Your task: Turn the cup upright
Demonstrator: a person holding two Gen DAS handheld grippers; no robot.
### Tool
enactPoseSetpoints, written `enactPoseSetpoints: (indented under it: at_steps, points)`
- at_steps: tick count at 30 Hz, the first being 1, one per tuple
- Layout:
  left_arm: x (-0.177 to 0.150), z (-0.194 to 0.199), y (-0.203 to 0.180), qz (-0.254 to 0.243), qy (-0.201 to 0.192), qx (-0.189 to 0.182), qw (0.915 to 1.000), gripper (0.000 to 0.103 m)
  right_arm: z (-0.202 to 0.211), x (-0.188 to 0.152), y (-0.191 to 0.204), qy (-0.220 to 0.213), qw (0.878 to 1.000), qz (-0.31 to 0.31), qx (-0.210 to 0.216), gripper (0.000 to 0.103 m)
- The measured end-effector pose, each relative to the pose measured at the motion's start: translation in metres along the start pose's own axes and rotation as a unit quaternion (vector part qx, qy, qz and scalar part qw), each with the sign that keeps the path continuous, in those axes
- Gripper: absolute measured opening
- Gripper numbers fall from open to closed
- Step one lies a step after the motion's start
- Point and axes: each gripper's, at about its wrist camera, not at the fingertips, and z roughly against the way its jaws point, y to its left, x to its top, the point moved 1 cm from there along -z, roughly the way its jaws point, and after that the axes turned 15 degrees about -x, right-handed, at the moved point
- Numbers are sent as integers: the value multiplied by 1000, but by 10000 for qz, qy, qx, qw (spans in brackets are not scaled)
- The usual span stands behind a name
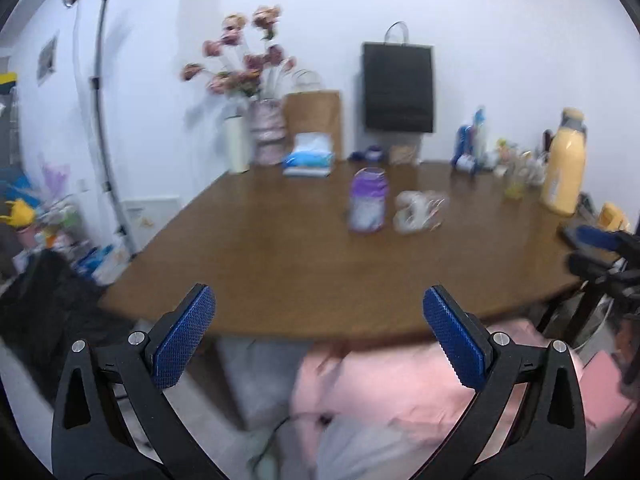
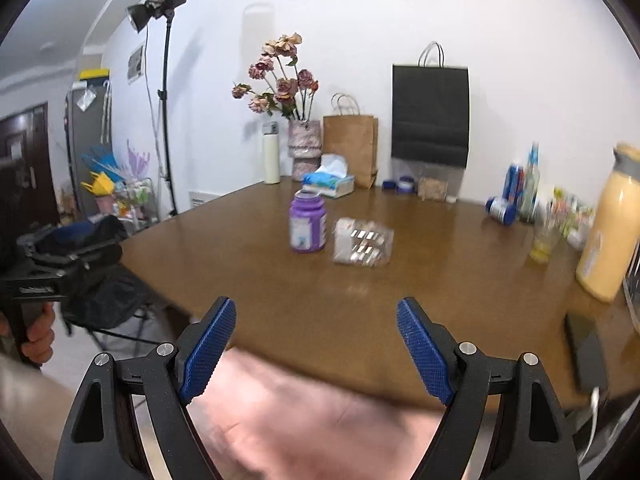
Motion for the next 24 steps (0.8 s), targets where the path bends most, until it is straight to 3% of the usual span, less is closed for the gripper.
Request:
enactPoseSetpoints:
  at_steps: [3,6,15,24]
  points:
    - [-9,28,14,229,-54,466,9986,103,17,-16,9,341,9993,150,70,87]
    - [-8,35,22,701,-198,551,9958,103,29,-22,11,489,9988,37,2,87]
    - [-2,40,-4,58,-552,252,9981,103,36,-19,9,350,9990,-288,54,87]
    - [-1,43,-9,-14,-630,122,9979,103,42,-14,10,133,9995,-303,-24,87]
